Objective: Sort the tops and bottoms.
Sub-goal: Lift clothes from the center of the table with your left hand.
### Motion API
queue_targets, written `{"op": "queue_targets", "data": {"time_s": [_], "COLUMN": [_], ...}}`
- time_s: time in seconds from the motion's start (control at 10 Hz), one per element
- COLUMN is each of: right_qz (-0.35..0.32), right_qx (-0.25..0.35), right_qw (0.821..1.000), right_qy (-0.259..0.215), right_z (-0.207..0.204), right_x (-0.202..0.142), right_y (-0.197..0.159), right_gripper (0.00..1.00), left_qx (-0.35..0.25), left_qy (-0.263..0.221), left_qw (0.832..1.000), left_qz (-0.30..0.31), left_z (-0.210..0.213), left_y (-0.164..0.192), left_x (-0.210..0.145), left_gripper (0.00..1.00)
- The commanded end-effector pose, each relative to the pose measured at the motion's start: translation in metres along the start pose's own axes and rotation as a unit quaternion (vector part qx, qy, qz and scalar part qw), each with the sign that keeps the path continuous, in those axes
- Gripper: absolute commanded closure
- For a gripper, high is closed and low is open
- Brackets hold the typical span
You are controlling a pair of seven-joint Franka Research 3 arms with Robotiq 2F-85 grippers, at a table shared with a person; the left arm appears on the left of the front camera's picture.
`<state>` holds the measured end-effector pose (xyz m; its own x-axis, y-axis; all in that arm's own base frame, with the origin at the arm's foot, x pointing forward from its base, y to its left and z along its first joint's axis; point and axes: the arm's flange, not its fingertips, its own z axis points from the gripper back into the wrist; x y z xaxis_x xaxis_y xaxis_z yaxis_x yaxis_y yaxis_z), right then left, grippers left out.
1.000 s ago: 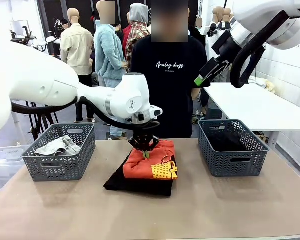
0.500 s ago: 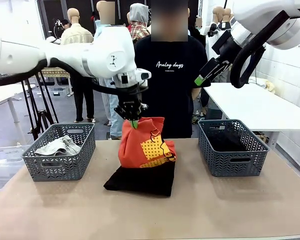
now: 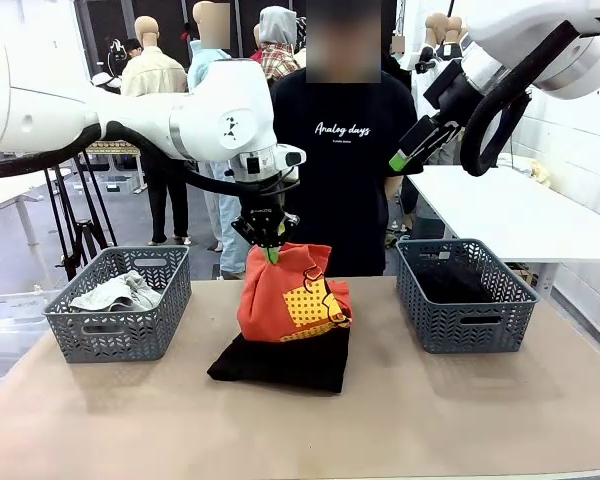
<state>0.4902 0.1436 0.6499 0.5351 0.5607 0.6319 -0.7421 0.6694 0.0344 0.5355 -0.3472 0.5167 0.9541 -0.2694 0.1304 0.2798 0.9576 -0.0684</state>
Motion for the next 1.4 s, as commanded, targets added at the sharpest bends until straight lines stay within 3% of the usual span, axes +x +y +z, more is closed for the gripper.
{"op": "queue_targets", "data": {"time_s": [0.0,0.2,0.5,1.0,1.2,1.3], "right_qz": [0.0,0.0,0.0,0.0,0.0,0.0], "right_qx": [0.0,0.0,0.0,0.0,0.0,0.0], "right_qw": [1.0,1.0,1.0,1.0,1.0,1.0], "right_qy": [0.001,0.001,0.001,0.001,0.001,0.001], "right_z": [-0.001,-0.001,-0.001,-0.001,-0.001,-0.001], "right_x": [-0.001,-0.001,-0.001,-0.001,-0.001,-0.001], "right_y": [0.001,0.001,0.001,0.001,0.001,0.001], "right_gripper": [0.0,0.0,0.0,0.0,0.0,0.0], "left_qx": [0.032,0.062,0.077,0.106,0.121,0.093], "left_qy": [-0.014,-0.083,-0.108,-0.204,-0.216,-0.206], "left_qw": [0.999,0.993,0.99,0.973,0.969,0.974], "left_qz": [0.016,0.056,0.037,0.006,0.005,0.013], "left_z": [0.028,0.087,0.147,0.253,0.262,0.246], "left_y": [0.01,0.02,0.027,0.009,0.0,0.016], "left_x": [0.007,0.026,0.03,0.043,0.038,0.024], "left_gripper": [1.0,1.0,1.0,1.0,1.0,1.0]}}
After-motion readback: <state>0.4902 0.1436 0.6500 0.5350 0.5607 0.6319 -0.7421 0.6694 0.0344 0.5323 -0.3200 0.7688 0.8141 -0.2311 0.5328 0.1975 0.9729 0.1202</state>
